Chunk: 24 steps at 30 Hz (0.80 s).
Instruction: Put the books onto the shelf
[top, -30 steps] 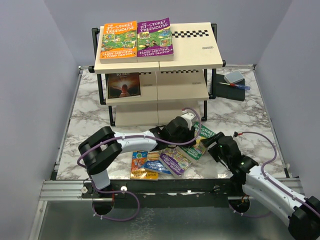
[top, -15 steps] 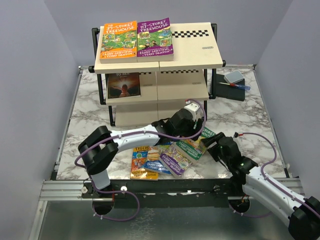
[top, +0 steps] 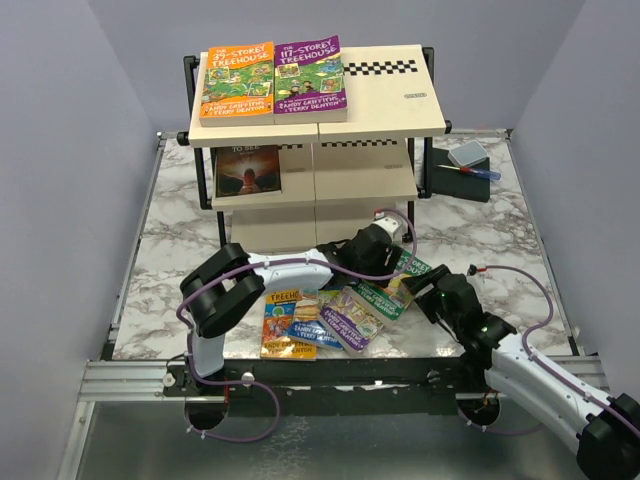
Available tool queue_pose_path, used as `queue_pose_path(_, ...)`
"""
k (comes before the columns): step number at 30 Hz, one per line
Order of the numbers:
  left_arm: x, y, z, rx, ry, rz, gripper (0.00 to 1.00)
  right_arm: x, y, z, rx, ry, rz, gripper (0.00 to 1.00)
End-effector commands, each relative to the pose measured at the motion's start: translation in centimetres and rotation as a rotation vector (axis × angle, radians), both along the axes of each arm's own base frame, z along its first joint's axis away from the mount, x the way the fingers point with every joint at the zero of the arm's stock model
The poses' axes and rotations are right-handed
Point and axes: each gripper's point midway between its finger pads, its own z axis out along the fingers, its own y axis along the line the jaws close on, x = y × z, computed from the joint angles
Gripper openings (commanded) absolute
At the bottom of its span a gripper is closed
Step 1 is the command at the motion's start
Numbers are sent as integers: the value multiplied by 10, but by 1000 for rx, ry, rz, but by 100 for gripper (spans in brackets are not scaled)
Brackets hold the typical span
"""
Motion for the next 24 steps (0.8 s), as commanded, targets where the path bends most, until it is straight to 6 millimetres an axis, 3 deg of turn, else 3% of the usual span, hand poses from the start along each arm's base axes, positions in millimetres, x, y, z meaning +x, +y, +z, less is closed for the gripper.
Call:
queue_pose_path(1, 1, 3, -4, 15, -1, 12, 68, -13, -14, -26, -72, 68, -12, 75)
queue_pose_path(9, -16, -6, -3, -15, 34, -30, 60, -11, -14, -27, -64, 59, -22, 73)
queue_pose_path(16, -33, -16, 2, -32, 41, -69, 56, -8, -11, -24, -53, 45, -17, 64)
queue_pose_path(19, -36, -17, 3, -32, 39, -73, 56, -8, -10, -22, -45, 40, -14, 53)
queue_pose_path(24, -39, -14, 5, -36, 41, -72, 56, -9, -13, -16, -45, 26, -20, 22)
